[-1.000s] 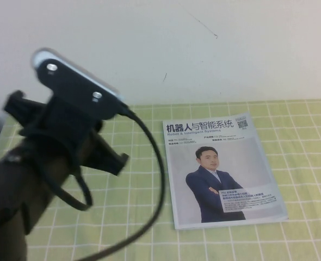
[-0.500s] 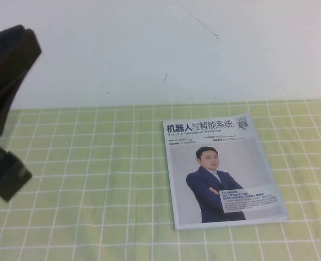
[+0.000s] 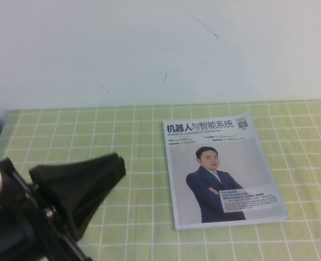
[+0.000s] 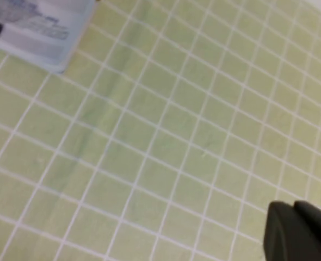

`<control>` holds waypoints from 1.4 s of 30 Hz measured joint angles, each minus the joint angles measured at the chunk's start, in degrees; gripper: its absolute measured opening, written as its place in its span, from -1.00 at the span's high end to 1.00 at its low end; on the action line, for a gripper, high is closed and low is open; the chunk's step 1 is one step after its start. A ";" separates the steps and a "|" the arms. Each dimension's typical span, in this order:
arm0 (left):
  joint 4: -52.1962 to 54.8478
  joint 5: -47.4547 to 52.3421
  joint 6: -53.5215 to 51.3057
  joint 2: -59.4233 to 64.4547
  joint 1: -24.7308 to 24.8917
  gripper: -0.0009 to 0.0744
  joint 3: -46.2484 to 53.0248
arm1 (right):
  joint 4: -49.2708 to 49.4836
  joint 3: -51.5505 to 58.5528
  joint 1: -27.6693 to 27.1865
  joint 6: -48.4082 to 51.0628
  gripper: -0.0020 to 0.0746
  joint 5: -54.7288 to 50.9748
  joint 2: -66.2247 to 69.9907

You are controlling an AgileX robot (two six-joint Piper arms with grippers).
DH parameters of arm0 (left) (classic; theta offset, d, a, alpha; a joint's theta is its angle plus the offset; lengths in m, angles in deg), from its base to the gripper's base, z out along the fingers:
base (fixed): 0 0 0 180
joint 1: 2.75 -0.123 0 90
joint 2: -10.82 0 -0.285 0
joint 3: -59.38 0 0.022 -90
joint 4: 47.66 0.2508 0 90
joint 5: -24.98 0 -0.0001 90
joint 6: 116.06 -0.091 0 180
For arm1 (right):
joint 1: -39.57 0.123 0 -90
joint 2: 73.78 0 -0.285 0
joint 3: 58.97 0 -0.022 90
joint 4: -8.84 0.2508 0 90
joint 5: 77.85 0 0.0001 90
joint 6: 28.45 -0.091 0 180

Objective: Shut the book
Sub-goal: 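Close the open booklet and leave it lying on the table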

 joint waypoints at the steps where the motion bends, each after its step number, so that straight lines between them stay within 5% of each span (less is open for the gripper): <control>1: 0.00 0.80 1.00 0.00 0.00 0.99 1.33 | -1.19 0.00 0.00 -1.52 0.96 1.07 -0.62; 6: 0.07 1.60 2.47 0.00 0.00 0.99 5.68 | 0.71 0.00 0.00 -3.57 0.96 4.70 -3.77; 15: -0.13 -14.20 -0.06 0.00 0.00 0.99 6.26 | 17.42 5.33 0.00 5.99 0.96 6.02 -10.37; 26: -0.36 -15.29 -0.75 0.00 0.00 0.99 6.26 | 21.57 23.57 0.00 6.09 0.96 11.87 -24.47; 42: -0.36 -14.91 -0.96 0.00 0.00 0.99 6.26 | 23.47 24.03 0.00 6.09 0.96 14.11 -26.62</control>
